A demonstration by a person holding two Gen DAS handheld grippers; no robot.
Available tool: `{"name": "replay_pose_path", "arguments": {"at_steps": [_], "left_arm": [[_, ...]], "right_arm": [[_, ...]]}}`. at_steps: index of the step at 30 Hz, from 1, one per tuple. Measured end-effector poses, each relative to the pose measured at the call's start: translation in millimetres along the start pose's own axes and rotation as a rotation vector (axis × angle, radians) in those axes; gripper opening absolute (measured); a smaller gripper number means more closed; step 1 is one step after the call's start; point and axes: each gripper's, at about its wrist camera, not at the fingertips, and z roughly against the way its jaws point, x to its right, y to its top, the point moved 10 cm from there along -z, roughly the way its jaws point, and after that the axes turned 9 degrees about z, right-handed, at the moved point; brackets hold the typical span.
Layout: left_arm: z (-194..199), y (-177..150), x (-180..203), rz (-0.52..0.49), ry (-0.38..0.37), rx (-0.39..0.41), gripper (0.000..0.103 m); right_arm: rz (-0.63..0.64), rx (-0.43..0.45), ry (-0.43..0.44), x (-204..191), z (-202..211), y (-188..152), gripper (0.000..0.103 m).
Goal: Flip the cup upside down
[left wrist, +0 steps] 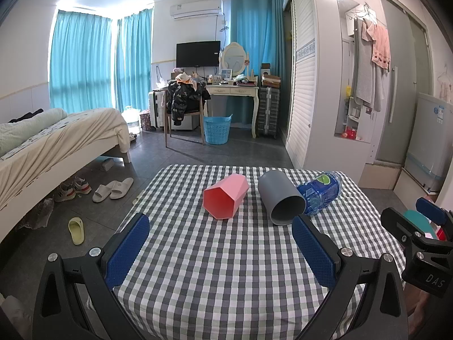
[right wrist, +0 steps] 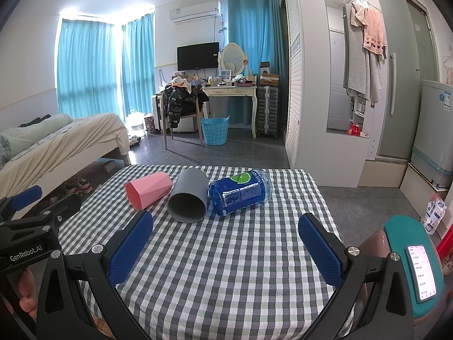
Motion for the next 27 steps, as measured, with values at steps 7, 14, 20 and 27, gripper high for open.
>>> {"name": "replay_pose_path", "arguments": {"at_steps": [7,14,20,27], "left_arm": [[0.1,0.1,-0.3,0.001,0.002,0.001,0.103],[0.3,0.4,0.6,0.000,-0.001,0.001,0.103],[0.3,0.4,0.7,0.001,-0.001,0.001,0.103],[0.3,0.3,0.6,0.001,-0.002,0.001,0.103]], "right_arm": [[-0.001,0.001,0.000,-0.6,1.9,0.0,0.103],[0.000,0.002,0.000,-1.6,3.6,0.4,0.103],[0.000,0.002,-0.001,-2.1,3.9,0.2,0.103],[0.000,0.002,0.001,-1.4,3.6,0.3,0.103]]}}
